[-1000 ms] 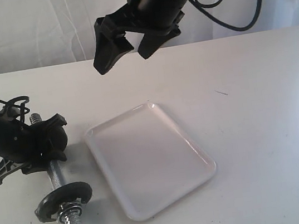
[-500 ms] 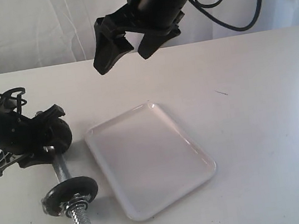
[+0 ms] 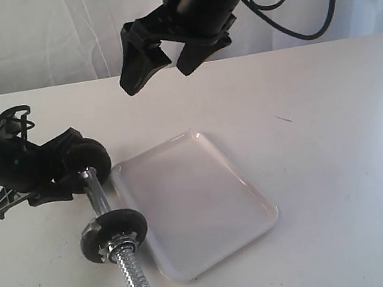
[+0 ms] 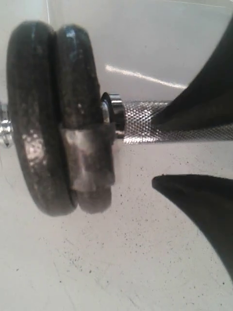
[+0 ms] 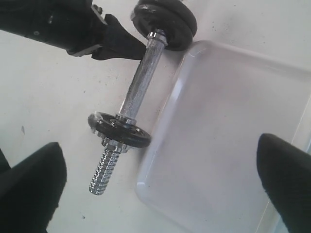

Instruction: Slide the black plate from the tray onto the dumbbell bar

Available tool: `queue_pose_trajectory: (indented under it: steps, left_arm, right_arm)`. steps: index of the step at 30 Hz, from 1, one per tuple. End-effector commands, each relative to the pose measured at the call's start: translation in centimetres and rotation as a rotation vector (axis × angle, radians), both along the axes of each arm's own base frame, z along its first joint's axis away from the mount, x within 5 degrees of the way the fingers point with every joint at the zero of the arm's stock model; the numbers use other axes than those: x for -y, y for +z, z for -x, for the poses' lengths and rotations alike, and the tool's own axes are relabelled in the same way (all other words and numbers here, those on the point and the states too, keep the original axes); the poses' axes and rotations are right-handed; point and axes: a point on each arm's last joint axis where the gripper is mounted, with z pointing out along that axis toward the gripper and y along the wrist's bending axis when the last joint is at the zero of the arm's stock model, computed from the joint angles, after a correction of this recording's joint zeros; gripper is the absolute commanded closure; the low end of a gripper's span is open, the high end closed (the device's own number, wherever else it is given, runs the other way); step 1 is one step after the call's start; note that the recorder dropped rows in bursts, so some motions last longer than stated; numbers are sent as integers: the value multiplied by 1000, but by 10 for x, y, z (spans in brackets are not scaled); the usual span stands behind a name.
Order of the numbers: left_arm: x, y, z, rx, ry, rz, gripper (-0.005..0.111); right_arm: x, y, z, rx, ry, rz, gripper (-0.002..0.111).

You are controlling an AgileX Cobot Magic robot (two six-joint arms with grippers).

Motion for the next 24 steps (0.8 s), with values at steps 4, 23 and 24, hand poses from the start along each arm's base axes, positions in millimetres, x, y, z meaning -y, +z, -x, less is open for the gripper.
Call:
queue_pose_trajectory:
  steps: [4, 23, 24]
  left_arm:
    - [3, 3, 2, 11, -44, 1, 107]
    - [3, 3, 3, 37, -106, -21, 107]
    - [3, 3, 3, 39, -114, -23, 107]
  right_arm:
    - [7, 7, -1, 29, -14, 15, 3]
    - [17, 1, -7, 49, -99, 139, 68]
    - [18, 1, -7, 51, -99, 143, 81]
